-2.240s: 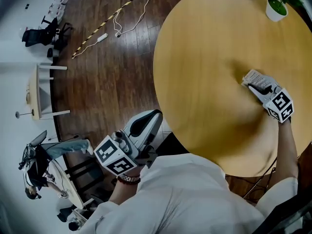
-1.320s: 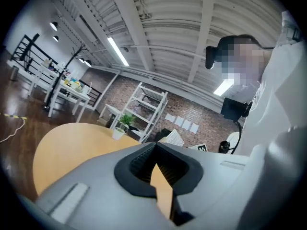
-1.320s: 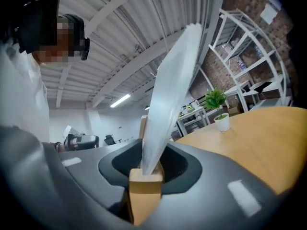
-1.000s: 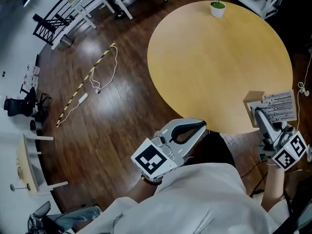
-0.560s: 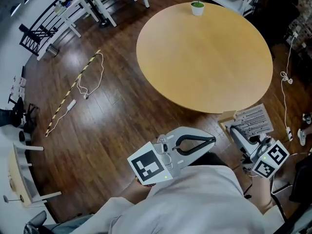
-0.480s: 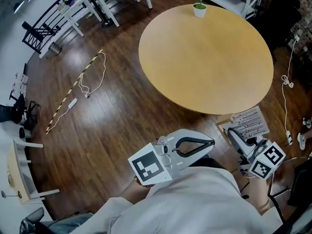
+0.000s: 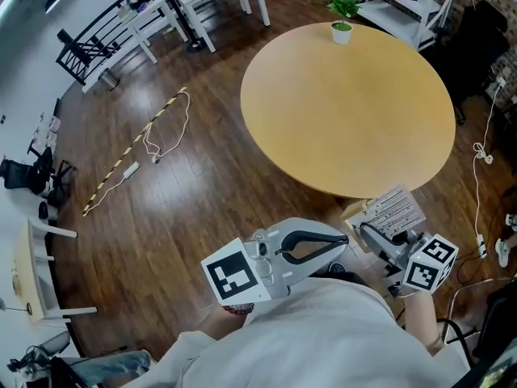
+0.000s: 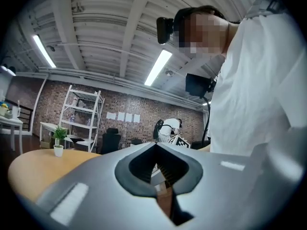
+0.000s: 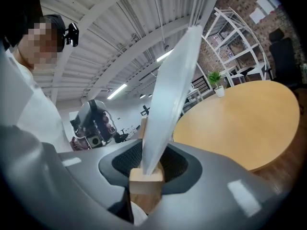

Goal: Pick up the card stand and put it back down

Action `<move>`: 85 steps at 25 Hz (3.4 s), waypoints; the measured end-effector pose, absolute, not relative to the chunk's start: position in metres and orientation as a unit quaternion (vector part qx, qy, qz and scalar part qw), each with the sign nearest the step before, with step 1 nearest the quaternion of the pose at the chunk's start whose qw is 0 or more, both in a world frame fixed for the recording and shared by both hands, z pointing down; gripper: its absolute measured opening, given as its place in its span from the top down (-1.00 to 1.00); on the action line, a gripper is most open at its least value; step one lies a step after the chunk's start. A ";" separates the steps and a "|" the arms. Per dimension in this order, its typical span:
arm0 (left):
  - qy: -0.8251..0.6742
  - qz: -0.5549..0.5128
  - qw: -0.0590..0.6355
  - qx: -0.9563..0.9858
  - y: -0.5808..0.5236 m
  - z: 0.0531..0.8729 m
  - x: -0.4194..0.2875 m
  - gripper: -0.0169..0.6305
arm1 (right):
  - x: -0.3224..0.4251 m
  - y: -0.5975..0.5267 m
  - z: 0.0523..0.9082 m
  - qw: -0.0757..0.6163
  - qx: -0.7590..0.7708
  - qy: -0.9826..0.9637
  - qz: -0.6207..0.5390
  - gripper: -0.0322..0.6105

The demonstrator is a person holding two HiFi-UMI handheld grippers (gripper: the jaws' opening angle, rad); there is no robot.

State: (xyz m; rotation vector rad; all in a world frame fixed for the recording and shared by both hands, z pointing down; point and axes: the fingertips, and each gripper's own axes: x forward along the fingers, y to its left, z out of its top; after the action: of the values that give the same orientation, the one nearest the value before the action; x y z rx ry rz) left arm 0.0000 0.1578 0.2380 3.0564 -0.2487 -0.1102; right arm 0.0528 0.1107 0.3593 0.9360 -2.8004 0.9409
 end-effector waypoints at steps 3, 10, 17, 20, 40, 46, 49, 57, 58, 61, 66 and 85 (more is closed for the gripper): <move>-0.088 -0.037 0.039 0.995 0.159 0.239 0.007 0.98 | 0.057 0.109 0.356 0.014 0.291 -0.907 0.303 0.51; -0.093 -0.040 0.038 0.994 0.167 0.234 0.027 0.99 | 0.077 0.125 0.349 0.020 0.286 -0.912 0.292 0.51; -0.102 -0.025 0.038 0.994 0.158 0.250 0.030 0.99 | 0.076 0.116 0.351 0.019 0.292 -0.922 0.253 0.51; -0.114 -0.029 0.047 0.992 0.152 0.254 0.021 0.99 | 0.066 0.112 0.351 0.020 0.283 -0.927 0.246 0.51; -0.146 0.011 0.109 0.983 0.154 0.290 -0.038 0.98 | 0.055 0.101 0.345 0.045 0.329 -0.926 0.178 0.51; -0.203 0.011 0.154 0.967 0.116 0.336 -0.094 0.99 | 0.070 0.071 0.358 0.045 0.394 -0.897 0.193 0.51; -0.227 -0.006 0.179 0.957 0.062 0.349 -0.095 0.99 | 0.100 0.015 0.376 0.060 0.419 -0.880 0.216 0.51; -0.287 0.007 0.205 0.936 -0.081 0.370 -0.075 0.99 | 0.157 -0.159 0.386 0.058 0.406 -0.895 0.176 0.50; -0.298 0.004 0.210 0.931 -0.101 0.367 -0.073 0.99 | 0.159 -0.185 0.388 0.065 0.390 -0.903 0.166 0.50; -0.325 -0.010 0.223 0.919 -0.156 0.354 -0.068 0.99 | 0.161 -0.261 0.408 0.104 0.341 -0.922 0.153 0.50; -0.366 -0.006 0.234 0.901 -0.226 0.355 -0.051 0.99 | 0.157 -0.370 0.480 0.155 0.308 -0.921 0.178 0.50; -0.485 -0.087 0.344 0.799 -0.283 0.418 -0.098 0.99 | 0.104 -0.505 0.630 0.298 0.222 -0.925 0.079 0.51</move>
State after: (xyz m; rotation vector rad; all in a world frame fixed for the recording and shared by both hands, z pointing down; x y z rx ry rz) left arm -0.0984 -0.2826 0.4180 2.0763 -1.2606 -0.2269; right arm 0.1035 -0.5053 0.6299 0.5888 -2.4582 0.2105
